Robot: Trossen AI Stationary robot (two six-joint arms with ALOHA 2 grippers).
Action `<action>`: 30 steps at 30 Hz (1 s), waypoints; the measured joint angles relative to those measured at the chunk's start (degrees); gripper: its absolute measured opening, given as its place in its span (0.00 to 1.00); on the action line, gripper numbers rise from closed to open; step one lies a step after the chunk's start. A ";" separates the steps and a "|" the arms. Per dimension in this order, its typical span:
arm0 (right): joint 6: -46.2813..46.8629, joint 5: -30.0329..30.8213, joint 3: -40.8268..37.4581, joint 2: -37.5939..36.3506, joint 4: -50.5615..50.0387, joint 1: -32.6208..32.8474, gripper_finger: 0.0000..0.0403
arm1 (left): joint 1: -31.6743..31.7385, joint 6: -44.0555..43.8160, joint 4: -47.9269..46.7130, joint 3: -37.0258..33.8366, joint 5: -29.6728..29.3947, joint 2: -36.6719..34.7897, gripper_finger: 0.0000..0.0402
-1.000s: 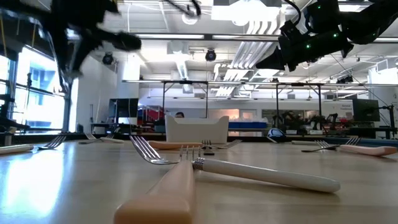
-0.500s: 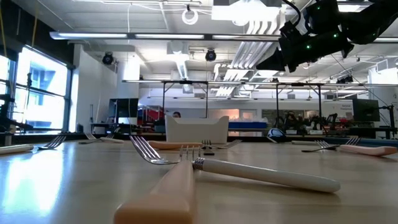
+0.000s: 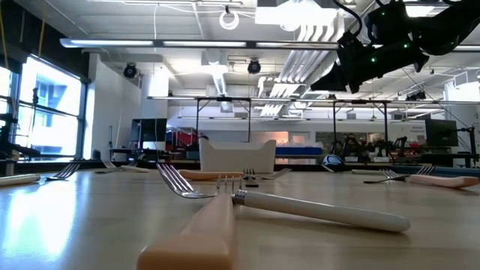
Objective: Sort silverware by color (type)
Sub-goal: Put the middle left silver fork into the transparent bin
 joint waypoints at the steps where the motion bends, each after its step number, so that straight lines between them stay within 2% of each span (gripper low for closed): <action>1: -0.02 0.10 0.00 0.00 -0.14 0.42 0.00 | 0.12 -1.43 1.20 0.00 0.59 -0.01 0.01; 10: -1.02 5.61 -0.02 0.00 -0.19 5.64 0.00 | 2.04 -7.44 7.36 -0.31 4.90 -0.01 0.01; 21: -1.57 6.06 -0.04 0.00 -0.01 6.49 0.00 | 3.12 0.81 9.09 -0.31 4.63 3.48 0.01; 30: -1.57 6.06 -0.04 0.00 0.00 6.49 0.00 | 3.14 0.05 14.29 -1.69 5.34 3.60 0.01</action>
